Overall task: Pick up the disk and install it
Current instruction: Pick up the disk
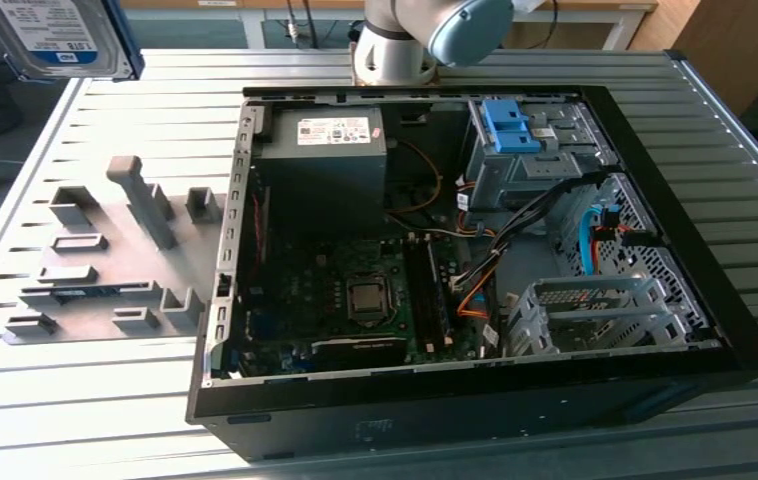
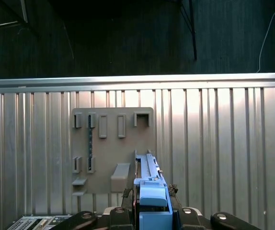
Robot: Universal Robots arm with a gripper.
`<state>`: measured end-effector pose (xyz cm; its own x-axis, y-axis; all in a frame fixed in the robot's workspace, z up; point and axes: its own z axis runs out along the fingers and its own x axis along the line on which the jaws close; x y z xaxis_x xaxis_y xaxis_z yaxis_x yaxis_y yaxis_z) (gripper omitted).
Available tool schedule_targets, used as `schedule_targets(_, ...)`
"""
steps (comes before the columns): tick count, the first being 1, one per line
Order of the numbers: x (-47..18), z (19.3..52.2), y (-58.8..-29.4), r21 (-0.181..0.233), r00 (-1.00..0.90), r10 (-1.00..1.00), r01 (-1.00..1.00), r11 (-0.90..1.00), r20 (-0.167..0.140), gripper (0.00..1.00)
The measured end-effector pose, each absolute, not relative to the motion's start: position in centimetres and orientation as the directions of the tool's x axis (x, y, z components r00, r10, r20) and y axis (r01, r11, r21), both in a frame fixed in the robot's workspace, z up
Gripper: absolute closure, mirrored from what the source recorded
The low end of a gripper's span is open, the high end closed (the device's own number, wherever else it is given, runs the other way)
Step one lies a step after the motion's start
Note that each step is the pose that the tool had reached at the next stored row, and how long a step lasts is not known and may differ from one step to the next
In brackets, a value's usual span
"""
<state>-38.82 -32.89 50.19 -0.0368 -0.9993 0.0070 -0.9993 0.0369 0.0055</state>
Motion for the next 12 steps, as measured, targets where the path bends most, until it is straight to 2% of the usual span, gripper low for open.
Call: schedule_targets(12,-38.08,50.19,-32.89,0.005,-0.036,-0.999,-0.999,0.036,0.007,0.64)
